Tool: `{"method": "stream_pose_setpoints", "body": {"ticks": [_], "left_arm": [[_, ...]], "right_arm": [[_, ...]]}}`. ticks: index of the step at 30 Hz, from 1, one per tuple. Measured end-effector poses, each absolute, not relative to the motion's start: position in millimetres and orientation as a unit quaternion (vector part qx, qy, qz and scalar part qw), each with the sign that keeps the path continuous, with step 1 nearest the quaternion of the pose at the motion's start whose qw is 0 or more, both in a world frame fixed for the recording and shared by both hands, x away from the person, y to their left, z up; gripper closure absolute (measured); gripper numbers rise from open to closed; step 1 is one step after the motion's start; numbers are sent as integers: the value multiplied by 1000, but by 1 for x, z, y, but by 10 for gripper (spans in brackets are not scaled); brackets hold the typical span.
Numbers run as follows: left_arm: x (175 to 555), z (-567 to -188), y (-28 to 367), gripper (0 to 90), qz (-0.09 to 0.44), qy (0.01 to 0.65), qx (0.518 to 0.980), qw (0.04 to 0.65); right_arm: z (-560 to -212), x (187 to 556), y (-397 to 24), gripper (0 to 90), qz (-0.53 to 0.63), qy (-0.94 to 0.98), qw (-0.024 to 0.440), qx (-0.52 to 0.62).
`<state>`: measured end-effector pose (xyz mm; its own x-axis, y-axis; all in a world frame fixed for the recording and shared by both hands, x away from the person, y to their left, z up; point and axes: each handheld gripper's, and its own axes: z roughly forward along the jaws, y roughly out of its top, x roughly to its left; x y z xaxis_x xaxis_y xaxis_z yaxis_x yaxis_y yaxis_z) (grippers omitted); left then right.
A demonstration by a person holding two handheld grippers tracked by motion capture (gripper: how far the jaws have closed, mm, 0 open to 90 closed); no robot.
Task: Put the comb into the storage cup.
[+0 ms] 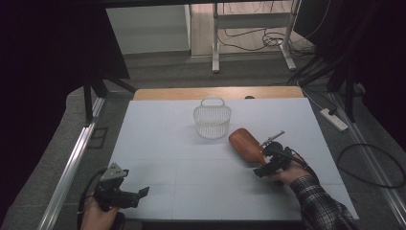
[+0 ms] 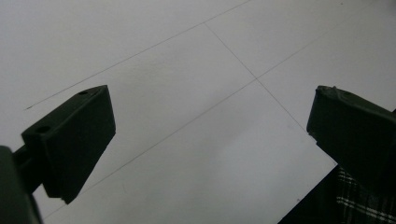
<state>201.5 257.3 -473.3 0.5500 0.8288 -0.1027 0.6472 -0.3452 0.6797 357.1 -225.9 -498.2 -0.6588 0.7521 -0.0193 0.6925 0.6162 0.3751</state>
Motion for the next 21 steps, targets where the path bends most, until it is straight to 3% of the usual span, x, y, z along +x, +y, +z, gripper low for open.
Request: {"method": "stream_pose_setpoints", "body": {"ticks": [9, 11, 12, 18, 19, 21], "left_arm": [[202, -473, 257, 21, 132, 456, 810, 345], [202, -473, 257, 21, 132, 456, 810, 345], [202, -473, 257, 21, 132, 455, 810, 345], [202, -473, 257, 22, 132, 455, 811, 344], [202, -473, 256, 22, 132, 455, 811, 343], [202, -473, 256, 22, 133, 455, 811, 343]], "right_arm": [[-493, 355, -226, 382, 178, 896, 97, 396], [-492, 356, -226, 414, 179, 895, 97, 396], [-491, 356, -226, 484, 181, 897, 97, 392], [-492, 356, -225, 608, 178, 899, 98, 387], [-492, 356, -224, 683, 179, 900, 94, 386], [-492, 356, -224, 693, 178, 900, 92, 387]]}}
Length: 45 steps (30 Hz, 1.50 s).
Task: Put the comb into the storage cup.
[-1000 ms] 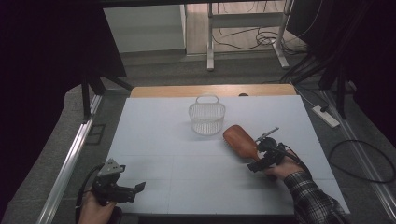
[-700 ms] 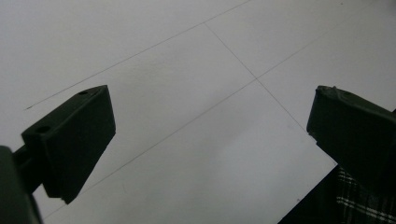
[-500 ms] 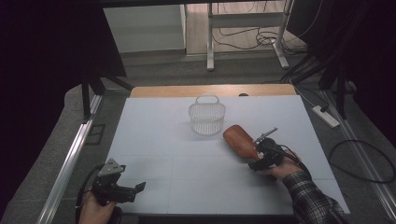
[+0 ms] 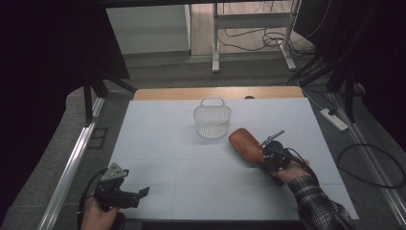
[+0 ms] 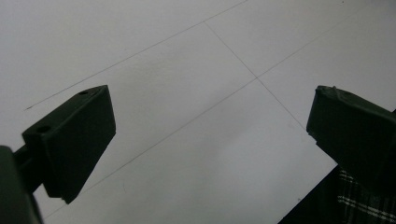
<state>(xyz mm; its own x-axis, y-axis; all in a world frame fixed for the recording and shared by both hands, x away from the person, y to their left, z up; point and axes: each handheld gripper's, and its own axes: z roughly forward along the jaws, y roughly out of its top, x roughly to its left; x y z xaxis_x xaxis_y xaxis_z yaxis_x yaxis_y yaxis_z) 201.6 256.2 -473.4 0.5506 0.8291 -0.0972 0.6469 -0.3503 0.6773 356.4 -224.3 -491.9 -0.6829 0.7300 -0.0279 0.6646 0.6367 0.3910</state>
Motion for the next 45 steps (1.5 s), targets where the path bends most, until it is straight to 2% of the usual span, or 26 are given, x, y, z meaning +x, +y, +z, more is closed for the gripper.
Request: {"method": "stream_pose_setpoints", "body": {"ticks": [6, 20, 33, 45], "left_arm": [[202, -473, 256, 22, 133, 455, 811, 343], [198, -472, 251, 13, 152, 435, 821, 336], [204, -466, 254, 0, 134, 435, 798, 395], [220, -461, 242, 0, 136, 408, 812, 394]], "right_arm": [[-491, 359, -226, 720, 177, 891, 70, 412], [-487, 351, -231, 725, 196, 886, 90, 410], [-473, 344, -236, 724, 232, 879, 99, 405], [-461, 331, -237, 724, 269, 877, 112, 381]]}}
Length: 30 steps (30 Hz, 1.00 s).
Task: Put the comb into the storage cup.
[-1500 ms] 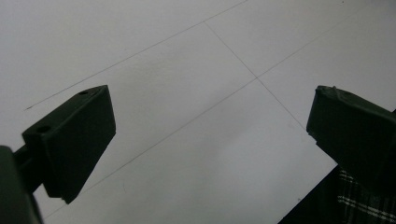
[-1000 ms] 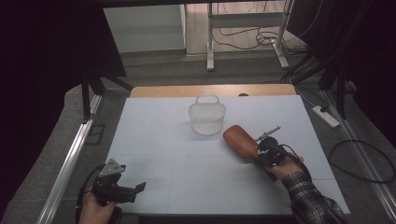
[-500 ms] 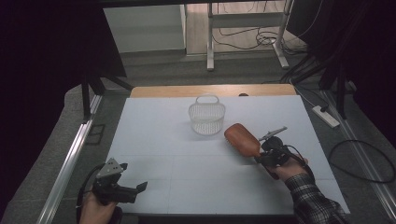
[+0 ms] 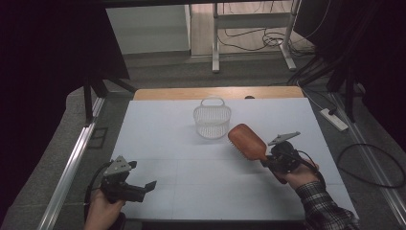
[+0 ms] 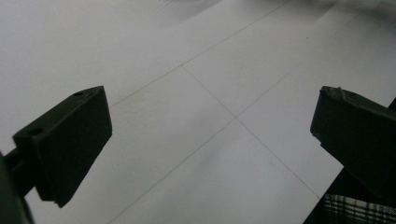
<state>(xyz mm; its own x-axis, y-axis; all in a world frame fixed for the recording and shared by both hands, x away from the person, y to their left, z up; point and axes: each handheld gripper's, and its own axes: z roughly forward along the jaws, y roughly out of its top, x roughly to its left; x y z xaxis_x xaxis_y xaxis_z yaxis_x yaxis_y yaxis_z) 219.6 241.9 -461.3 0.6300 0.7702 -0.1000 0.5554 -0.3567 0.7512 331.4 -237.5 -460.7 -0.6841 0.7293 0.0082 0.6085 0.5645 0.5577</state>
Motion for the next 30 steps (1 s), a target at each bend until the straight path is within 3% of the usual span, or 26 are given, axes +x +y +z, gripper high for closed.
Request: {"method": "stream_pose_setpoints", "body": {"ticks": [30], "left_arm": [[283, -434, 196, 0, 69, 390, 795, 460]], "right_arm": [[-436, 315, -235, 723, 359, 852, 122, 362]]}}
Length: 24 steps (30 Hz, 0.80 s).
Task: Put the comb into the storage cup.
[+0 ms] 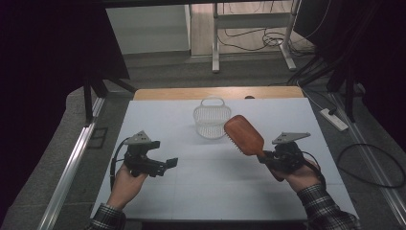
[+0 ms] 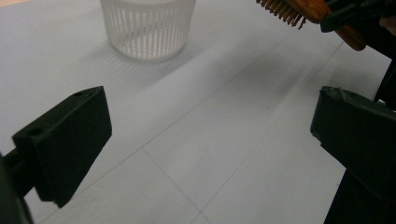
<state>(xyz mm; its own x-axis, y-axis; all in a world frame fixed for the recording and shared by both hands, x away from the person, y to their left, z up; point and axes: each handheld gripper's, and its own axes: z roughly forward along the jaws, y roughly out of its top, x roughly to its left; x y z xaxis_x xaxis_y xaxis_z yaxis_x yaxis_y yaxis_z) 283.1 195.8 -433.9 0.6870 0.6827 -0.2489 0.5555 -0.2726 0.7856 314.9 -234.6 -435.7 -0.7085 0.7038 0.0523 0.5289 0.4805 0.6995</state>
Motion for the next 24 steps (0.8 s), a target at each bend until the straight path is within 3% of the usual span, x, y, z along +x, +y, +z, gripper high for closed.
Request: {"method": "stream_pose_setpoints", "body": {"ticks": [24], "left_arm": [[325, -426, 154, 0, 22, 374, 791, 483]], "right_arm": [[-431, 304, -216, 723, 400, 845, 116, 337]]}}
